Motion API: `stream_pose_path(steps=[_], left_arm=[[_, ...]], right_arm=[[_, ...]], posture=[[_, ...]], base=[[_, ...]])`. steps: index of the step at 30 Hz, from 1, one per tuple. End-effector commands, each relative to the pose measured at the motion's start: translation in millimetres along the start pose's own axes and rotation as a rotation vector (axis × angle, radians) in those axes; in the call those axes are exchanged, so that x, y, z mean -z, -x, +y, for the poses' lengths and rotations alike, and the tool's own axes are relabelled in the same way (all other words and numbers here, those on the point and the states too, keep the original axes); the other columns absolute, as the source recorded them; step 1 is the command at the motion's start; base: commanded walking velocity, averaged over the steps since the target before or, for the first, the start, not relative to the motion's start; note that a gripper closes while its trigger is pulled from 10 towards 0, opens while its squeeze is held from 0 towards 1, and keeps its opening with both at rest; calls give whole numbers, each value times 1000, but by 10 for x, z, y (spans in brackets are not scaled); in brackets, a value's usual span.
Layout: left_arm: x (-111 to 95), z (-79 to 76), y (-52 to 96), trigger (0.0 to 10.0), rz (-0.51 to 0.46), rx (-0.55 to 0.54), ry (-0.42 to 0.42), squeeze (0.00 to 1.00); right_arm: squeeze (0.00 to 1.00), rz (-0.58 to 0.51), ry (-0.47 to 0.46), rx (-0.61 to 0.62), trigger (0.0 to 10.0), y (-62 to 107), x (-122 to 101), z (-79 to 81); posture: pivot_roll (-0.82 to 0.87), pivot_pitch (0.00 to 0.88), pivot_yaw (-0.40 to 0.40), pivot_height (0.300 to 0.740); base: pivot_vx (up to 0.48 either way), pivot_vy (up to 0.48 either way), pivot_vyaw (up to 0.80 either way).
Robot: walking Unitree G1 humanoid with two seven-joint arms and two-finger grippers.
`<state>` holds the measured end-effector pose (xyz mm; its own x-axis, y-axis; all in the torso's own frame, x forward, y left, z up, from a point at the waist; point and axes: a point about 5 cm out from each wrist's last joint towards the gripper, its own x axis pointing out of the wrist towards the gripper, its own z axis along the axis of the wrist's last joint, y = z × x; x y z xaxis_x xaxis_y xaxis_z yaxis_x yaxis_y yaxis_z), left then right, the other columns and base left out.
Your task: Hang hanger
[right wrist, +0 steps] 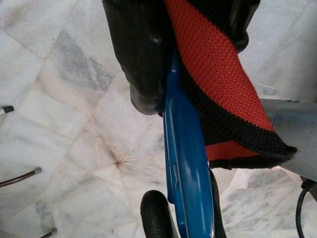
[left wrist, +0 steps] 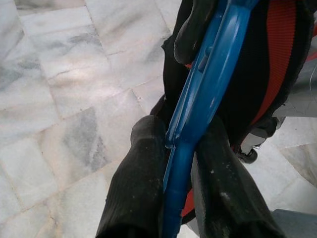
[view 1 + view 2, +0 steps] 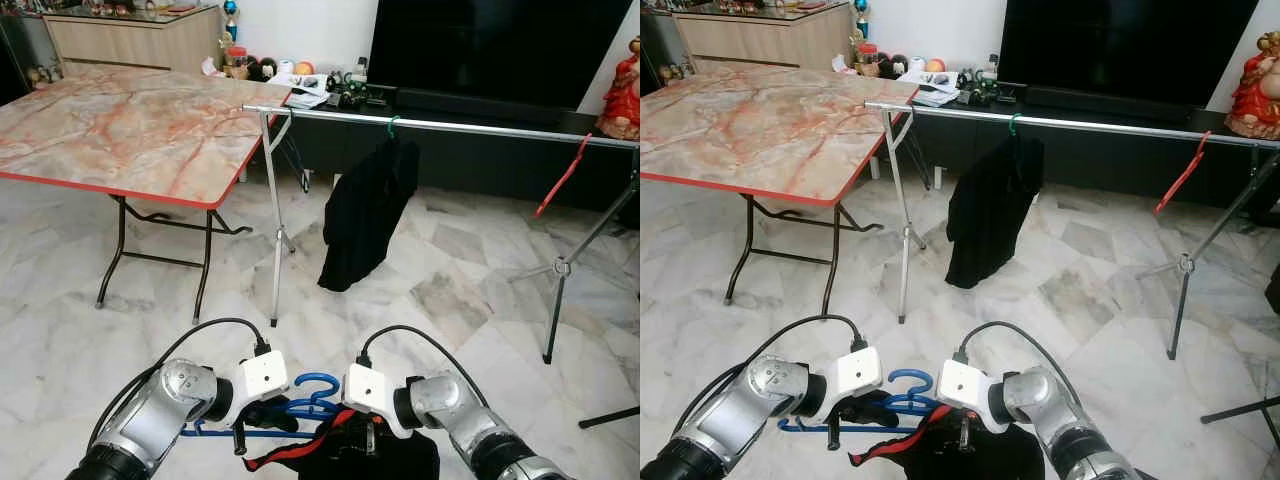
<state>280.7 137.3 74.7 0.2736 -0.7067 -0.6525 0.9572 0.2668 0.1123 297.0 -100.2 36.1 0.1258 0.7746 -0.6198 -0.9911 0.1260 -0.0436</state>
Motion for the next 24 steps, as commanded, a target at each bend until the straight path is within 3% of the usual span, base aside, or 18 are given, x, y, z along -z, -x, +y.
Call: stream_pose_path(steps=[1, 24], left_arm=[[-19, 70, 22, 0, 0, -39, 5, 0], [13, 82, 41, 0, -2, -28, 19, 0]], right_arm=[[0, -39, 14, -2, 10000, -29, -89, -16], [0, -52, -18, -8, 10000, -50, -40, 30]], posture=[[241, 0, -70, 740], [251, 0, -54, 740]], base=[[0, 0, 0], [0, 0, 0]])
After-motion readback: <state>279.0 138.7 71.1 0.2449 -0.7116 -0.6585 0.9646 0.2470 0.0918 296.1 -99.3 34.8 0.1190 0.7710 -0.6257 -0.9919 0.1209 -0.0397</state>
